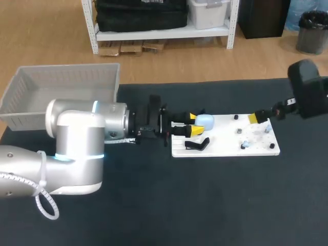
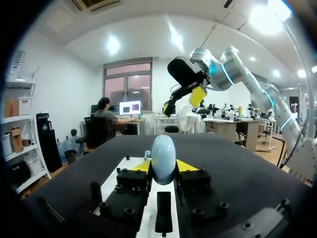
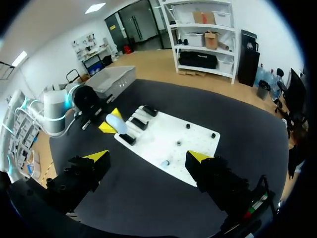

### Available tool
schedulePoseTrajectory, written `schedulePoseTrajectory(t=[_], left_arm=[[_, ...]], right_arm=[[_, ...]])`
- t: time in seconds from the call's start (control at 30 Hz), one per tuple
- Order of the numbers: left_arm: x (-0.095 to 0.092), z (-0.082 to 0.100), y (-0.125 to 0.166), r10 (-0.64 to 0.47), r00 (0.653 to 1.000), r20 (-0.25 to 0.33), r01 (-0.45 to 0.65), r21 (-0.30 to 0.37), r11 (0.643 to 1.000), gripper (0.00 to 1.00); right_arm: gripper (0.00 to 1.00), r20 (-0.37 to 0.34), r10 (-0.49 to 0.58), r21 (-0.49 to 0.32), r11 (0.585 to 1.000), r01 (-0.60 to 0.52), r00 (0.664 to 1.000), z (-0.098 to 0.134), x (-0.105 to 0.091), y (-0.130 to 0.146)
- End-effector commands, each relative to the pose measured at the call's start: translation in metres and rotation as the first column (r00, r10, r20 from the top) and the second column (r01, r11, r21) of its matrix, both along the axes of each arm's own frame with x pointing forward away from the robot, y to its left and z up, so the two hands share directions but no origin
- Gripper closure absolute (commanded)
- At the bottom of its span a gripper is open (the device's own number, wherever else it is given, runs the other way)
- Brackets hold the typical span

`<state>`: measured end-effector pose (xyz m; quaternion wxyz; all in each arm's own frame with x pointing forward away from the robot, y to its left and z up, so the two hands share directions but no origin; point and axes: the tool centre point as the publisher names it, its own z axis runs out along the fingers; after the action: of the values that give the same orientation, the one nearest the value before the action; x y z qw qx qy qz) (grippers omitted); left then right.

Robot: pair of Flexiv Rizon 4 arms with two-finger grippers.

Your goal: Pick up each earbud case from the left stands, insert the matching earbuds, close the lid, and place the case in the box.

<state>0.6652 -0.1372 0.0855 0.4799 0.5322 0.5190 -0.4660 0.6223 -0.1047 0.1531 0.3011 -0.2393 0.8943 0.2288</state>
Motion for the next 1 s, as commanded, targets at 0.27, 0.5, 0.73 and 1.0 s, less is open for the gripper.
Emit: schedulePoseTrajectory(t=[0.27,0.5,0.73,1.0], left_arm=[[0.009,-0.006,-0.004,-0.035,0.999,-0.018,0.035,-0.03,0.999,1.0],[0.009,-0.008,-0.005,-0.039,0.999,-0.017,0.039,-0.006,0.999,1.0],[0.009,-0.008,-0.004,-0.039,0.999,-0.017,0.039,0.0,0.999,1.0],[0.009,-0.008,-0.004,-0.039,0.999,-0.017,0.039,0.0,0.999,1.0]], right_arm=[[0.0,-0.022,-0.004,-0.036,0.999,0.003,1.0,-0.006,-0.019,0.03],[0.0,-0.036,0.001,-0.036,0.999,-0.002,0.999,-0.009,-0.02,0.039],[0.0,-0.048,0.006,-0.041,0.999,-0.008,0.999,-0.013,-0.015,0.047],[0.0,-0.073,0.023,-0.068,0.997,-0.028,0.997,-0.024,-0.003,0.068]])
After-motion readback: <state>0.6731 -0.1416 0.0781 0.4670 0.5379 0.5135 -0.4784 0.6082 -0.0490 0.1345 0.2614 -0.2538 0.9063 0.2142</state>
